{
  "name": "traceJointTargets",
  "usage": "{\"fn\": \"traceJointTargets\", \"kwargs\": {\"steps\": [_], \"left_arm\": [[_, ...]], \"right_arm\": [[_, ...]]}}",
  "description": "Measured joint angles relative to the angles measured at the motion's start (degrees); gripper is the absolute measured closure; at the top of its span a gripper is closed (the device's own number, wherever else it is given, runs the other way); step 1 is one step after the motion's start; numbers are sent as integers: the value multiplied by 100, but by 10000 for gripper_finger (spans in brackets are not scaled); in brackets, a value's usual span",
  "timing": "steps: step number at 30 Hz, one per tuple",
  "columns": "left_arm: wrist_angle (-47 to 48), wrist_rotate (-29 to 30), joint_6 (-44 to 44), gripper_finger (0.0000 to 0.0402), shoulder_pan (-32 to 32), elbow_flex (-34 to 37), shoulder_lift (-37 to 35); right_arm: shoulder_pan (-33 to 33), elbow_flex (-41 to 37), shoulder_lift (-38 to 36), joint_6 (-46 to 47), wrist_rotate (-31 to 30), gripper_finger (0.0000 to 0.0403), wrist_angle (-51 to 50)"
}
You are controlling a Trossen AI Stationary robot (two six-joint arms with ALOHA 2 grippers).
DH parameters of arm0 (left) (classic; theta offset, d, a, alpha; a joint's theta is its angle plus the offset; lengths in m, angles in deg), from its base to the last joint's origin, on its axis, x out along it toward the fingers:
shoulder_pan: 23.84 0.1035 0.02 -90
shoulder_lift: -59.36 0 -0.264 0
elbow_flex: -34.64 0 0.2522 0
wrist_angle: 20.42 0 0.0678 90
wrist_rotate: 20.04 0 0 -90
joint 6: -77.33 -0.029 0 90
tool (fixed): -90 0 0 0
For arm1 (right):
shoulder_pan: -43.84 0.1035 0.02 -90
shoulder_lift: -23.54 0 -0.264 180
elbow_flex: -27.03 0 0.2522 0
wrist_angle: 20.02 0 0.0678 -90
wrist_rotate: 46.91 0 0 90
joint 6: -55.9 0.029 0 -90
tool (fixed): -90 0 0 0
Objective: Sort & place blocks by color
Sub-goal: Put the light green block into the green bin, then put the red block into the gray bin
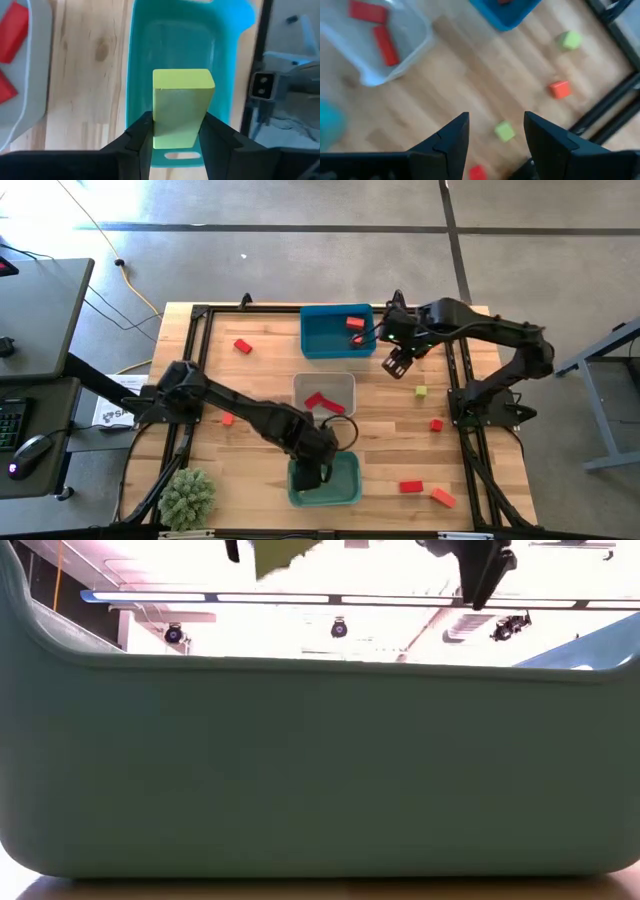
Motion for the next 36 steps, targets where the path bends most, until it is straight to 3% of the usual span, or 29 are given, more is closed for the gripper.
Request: {"fn": "traceJointTargets", "kwargs": {"steps": [6, 14, 17, 26, 36], "left_arm": [[-177, 15, -134, 287, -39, 0, 297], [-276, -115, -152, 278, 24, 0, 540], [-266, -450, -151, 263, 100, 2, 586], [-266, -713, -314, 204, 357, 2, 573], [-247, -866, -1022, 198, 626, 2, 325]], "right_arm": [[202, 0, -397, 131, 399, 226, 1], [467, 0, -737, 131, 387, 226, 1], [528, 0, -789, 131, 345, 226, 1], [538, 0, -799, 121, 22, 226, 1], [538, 0, -799, 164, 31, 226, 3]]}}
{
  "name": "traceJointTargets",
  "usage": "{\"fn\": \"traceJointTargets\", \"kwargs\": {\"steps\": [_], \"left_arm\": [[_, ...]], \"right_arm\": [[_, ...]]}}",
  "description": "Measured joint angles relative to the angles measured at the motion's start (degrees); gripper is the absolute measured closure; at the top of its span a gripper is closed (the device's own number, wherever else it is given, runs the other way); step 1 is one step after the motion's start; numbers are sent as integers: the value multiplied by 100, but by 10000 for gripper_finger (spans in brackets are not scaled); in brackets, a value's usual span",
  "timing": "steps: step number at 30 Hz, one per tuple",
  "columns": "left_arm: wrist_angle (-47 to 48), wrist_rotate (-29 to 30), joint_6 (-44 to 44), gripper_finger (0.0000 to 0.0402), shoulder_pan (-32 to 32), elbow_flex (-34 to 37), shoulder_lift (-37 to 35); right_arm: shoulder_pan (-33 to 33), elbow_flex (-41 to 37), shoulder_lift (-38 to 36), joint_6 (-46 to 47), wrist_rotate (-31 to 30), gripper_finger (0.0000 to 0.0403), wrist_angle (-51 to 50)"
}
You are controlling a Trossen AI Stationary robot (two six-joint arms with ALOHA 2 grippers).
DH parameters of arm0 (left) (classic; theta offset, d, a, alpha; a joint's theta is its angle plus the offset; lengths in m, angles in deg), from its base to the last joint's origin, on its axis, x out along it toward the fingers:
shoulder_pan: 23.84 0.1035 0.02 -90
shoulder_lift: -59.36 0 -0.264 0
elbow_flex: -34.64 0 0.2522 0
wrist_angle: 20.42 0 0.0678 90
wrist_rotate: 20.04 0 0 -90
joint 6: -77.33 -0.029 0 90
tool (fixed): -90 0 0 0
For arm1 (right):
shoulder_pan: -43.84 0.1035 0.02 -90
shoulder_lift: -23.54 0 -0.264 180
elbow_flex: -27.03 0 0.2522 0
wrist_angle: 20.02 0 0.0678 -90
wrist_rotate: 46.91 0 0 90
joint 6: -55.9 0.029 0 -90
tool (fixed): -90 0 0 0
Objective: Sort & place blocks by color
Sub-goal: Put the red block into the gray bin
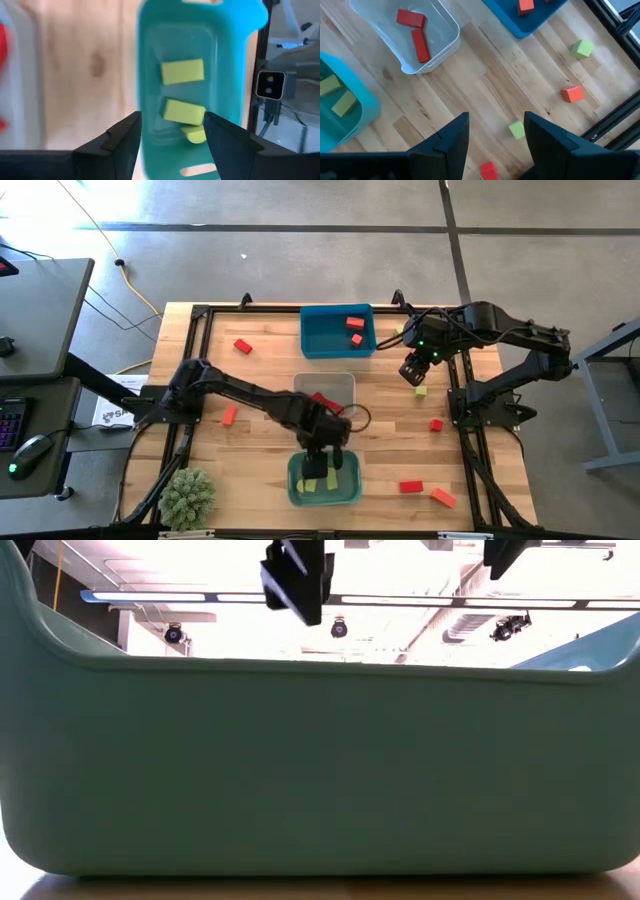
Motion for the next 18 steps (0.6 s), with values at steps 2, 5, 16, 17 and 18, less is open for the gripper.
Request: {"fn": "traceJointTargets", "kwargs": {"steps": [2, 5, 16, 17, 18], "left_arm": [[37, 147, -139, 198, 80, 0, -117], [176, 293, -338, 197, 213, 0, -383], [873, 1456, -1127, 197, 826, -4, -1572], [937, 1595, -1186, 197, 895, -4, -1678], [966, 1718, -1261, 197, 965, -4, -1777]], "right_arm": [[5, 0, 0, 129, 39, 226, -1], [117, -2, 0, 394, 10, 226, -1], [849, -44, 35, 1827, -548, 226, 17], [918, -128, 36, 2024, -593, 226, 11], [989, -249, 43, 2200, -604, 226, 3]]}}
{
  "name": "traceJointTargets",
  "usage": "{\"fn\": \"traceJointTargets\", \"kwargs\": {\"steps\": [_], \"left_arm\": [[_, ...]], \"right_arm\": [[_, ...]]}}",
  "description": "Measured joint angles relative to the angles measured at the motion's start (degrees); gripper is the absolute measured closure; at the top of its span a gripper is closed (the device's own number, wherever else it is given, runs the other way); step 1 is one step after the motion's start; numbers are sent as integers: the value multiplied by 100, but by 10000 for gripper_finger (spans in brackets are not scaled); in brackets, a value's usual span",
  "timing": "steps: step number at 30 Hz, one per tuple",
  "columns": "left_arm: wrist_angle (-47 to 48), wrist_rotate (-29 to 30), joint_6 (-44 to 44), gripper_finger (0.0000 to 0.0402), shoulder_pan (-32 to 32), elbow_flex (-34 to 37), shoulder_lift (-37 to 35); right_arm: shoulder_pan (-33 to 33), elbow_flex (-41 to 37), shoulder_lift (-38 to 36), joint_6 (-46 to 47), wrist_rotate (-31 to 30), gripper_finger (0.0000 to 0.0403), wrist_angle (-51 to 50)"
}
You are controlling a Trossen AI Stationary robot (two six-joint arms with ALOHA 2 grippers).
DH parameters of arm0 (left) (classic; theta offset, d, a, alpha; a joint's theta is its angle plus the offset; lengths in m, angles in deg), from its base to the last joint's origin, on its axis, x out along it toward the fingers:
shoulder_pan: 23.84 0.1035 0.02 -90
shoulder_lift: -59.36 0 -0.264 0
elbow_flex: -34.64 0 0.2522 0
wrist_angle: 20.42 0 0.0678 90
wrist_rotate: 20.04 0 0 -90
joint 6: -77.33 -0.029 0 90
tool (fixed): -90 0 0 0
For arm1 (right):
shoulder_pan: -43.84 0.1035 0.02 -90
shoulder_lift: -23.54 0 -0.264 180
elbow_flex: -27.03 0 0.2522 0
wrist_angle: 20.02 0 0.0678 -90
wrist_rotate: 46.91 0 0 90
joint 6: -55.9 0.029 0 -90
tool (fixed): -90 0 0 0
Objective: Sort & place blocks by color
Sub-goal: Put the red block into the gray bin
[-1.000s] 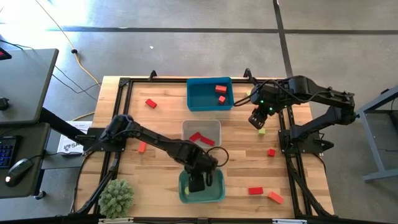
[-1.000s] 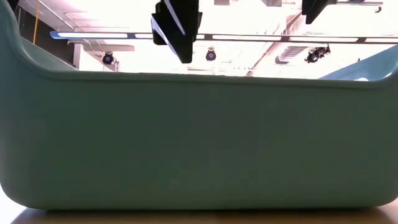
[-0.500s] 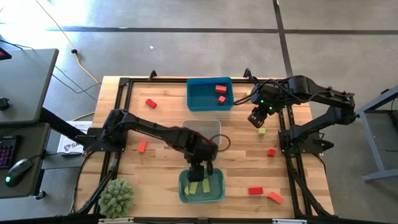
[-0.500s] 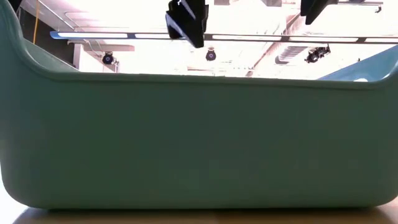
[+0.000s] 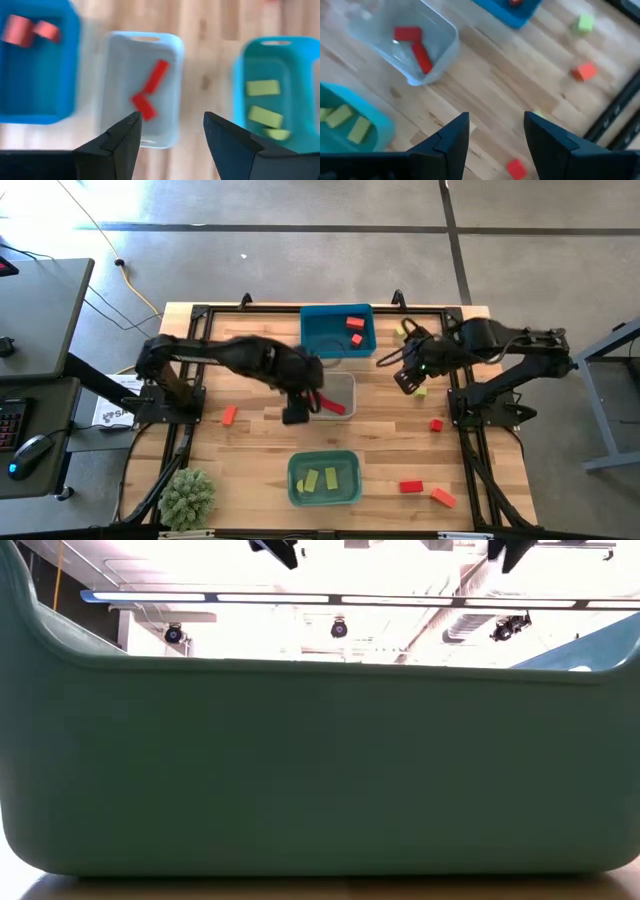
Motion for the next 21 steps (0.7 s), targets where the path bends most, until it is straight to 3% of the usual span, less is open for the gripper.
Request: {"fn": "traceJointTargets", "kwargs": {"steps": [8, 15, 21], "left_arm": [[-15, 278, -570, 197, 637, -4, -625], [-4, 283, -867, 197, 1172, -3, -748], [0, 279, -921, 197, 1441, -2, -748]], "right_arm": [[455, -1416, 10, 895, 276, 226, 221], [883, -2395, 10, 715, 1353, 226, 1623], [1452, -2859, 10, 754, 1835, 226, 2622]]}}
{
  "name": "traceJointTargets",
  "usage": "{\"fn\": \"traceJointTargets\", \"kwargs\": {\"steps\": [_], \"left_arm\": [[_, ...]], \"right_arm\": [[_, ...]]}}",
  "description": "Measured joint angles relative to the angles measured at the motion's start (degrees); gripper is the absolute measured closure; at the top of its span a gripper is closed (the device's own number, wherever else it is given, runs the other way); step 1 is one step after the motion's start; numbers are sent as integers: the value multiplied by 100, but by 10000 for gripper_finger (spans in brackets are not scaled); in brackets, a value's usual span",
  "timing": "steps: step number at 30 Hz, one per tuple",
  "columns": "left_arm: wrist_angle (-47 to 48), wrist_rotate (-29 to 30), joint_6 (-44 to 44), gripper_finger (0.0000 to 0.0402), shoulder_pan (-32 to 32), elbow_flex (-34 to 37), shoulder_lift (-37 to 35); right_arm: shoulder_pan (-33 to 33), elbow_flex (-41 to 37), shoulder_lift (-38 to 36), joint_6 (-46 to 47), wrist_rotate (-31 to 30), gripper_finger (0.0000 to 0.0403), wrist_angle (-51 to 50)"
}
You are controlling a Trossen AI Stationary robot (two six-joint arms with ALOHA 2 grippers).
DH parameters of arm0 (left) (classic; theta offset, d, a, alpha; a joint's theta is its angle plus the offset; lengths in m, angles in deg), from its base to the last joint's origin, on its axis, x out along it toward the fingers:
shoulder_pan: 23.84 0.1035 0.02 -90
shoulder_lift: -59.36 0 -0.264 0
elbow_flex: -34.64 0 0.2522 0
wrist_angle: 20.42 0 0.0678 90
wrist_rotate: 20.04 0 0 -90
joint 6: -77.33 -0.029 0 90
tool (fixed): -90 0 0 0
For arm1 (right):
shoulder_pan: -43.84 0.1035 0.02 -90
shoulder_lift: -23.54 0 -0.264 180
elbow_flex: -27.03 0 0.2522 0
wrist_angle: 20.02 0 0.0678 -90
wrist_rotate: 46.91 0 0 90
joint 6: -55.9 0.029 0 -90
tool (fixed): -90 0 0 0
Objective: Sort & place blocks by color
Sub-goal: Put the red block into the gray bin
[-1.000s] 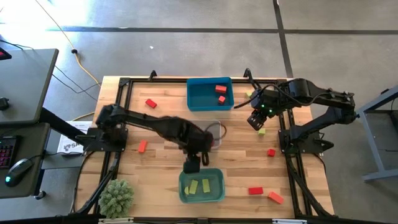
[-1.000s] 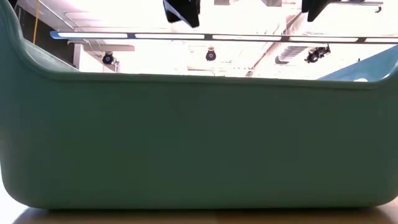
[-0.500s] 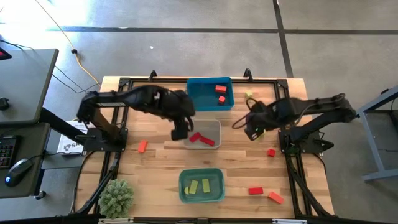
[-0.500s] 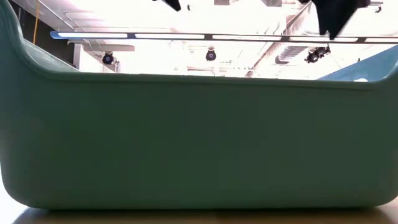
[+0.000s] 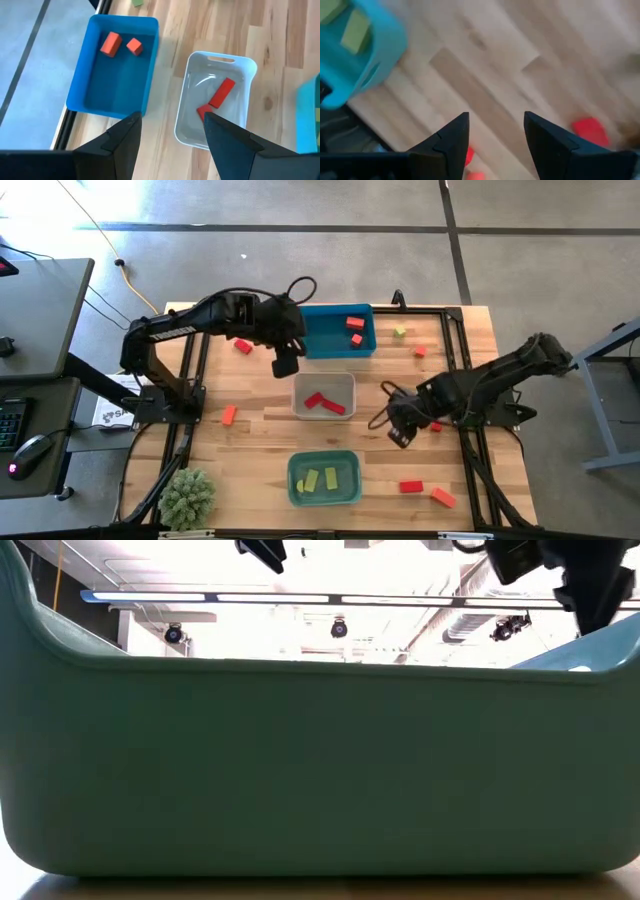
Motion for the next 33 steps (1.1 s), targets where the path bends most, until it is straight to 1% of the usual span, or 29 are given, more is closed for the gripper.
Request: {"fn": "traceJointTargets", "kwargs": {"steps": [5, 8, 13, 18, 24, 33], "left_arm": [[16, -62, 1, 197, 104, 0, 0], [15, -62, 5, 197, 126, 0, 0], [15, -73, 105, 197, 126, 0, 0], [21, -79, 341, 197, 124, 0, 2], [166, -78, 590, 197, 124, 2, 4], [280, -77, 868, 197, 124, 4, 7]], "right_arm": [[527, -94, 7, -8, -22, 216, 314], [838, -94, 56, -14, -67, 196, 416], [1419, -94, 174, -204, -405, 165, 698], [1971, -94, 623, -337, -392, 162, 892], [2526, -92, 1276, -660, -386, 162, 1534], [2919, -92, 2011, -663, -381, 162, 1520]]}}
